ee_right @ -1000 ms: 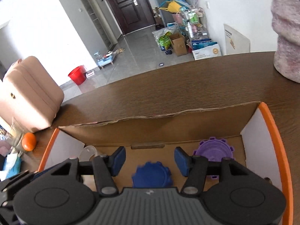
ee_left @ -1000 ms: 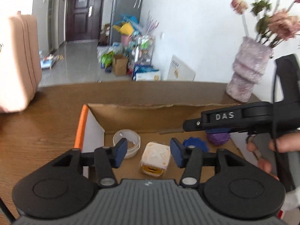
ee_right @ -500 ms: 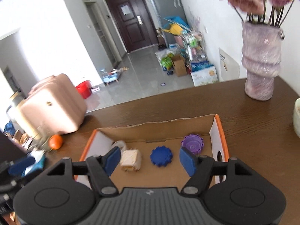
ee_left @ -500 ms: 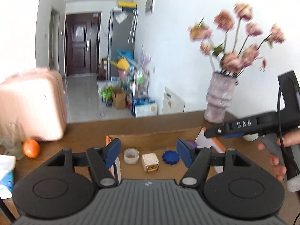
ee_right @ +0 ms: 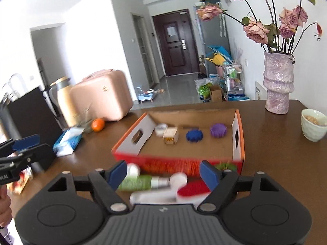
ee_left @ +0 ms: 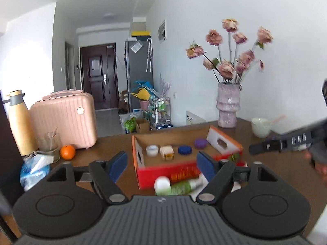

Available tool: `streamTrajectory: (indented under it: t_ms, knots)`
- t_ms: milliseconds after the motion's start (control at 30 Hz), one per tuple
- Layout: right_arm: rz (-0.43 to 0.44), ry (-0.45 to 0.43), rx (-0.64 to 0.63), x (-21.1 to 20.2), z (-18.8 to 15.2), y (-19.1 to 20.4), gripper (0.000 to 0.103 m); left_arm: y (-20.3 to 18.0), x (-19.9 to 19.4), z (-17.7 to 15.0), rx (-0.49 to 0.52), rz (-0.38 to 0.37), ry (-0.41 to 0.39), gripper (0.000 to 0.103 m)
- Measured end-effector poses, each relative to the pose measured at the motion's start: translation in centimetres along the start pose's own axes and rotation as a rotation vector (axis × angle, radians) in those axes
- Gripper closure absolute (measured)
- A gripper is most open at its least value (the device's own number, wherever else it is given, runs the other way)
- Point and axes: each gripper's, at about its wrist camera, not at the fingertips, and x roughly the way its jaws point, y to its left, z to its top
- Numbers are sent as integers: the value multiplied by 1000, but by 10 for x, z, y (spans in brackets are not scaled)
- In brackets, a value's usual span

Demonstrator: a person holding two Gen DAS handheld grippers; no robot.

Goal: Organize rigid objects
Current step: 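Withdraw both grippers from the box toward the remaining table items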

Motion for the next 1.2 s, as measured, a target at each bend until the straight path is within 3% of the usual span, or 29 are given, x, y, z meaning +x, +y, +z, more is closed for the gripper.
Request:
streamTrajectory:
  t_ms: [100, 233, 400, 533, 800, 1000, 1200]
  knots:
    - [-4, -18, -26, -24, -37, 10, 21, -14, -29, -37, 16, 25, -6, 25]
    - [-27, -44, -36, -45, -82, 21, 19, -14, -52, -70, -62, 13, 35, 23]
    - [-51, -77, 38, -63, -130, 27, 19, -6, -66, -97, -125, 70, 90, 23]
    - [-50, -82, 62, -78, -159, 27, 19, -5, -80, -109, -114, 91, 93, 22]
    - [-98, -85, 68, -86, -175, 22, 18, -13, -80, -112, -104, 112, 84, 22]
    - [-130, -112, 42, -91, -180, 24, 17, -29, -94, -111, -33, 167, -24, 18]
    - [-135, -90, 44, -77, -178, 20, 17, -17, -61, -117, -114, 164, 60, 18]
